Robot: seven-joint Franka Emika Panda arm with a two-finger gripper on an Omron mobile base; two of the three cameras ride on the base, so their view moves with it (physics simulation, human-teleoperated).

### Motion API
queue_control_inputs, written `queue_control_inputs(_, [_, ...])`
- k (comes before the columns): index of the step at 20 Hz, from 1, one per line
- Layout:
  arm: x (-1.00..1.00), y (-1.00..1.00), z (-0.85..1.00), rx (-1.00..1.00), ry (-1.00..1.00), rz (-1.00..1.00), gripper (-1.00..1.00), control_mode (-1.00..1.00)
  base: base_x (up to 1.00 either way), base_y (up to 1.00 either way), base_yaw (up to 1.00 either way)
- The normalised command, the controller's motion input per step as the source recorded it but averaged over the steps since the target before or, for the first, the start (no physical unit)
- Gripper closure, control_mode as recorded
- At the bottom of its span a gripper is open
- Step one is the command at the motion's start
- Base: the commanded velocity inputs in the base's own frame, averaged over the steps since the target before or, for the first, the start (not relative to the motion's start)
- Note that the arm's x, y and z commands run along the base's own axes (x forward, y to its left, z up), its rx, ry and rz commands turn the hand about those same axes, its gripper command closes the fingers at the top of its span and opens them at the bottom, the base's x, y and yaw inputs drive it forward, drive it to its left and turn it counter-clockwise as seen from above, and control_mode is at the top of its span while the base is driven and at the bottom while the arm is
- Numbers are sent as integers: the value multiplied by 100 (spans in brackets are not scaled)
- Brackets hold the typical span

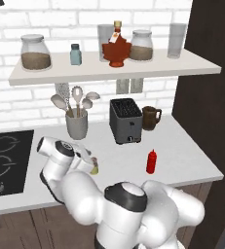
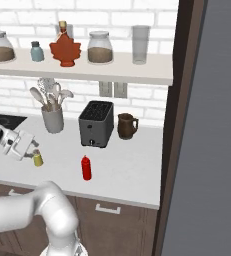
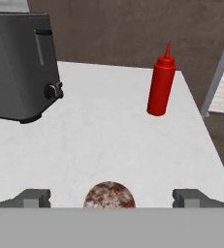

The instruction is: Put the shaker and condiment bottle from the counter next to their counterparts in the cabinet.

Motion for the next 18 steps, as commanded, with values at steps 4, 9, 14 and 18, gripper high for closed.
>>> queue_control_inputs(4, [0,0,-33,0,1,2,-100,-100,0,0,0])
queue_control_inputs(9, [3,0,-31,0,0,3,-100,-100,0,0,0])
queue_control_inputs(14, [4,-13,-8,1,0,1,-100,-100,0,0,0])
queue_control_inputs(18, [0,-29,0,4,0,0,-100,-100,0,0,0])
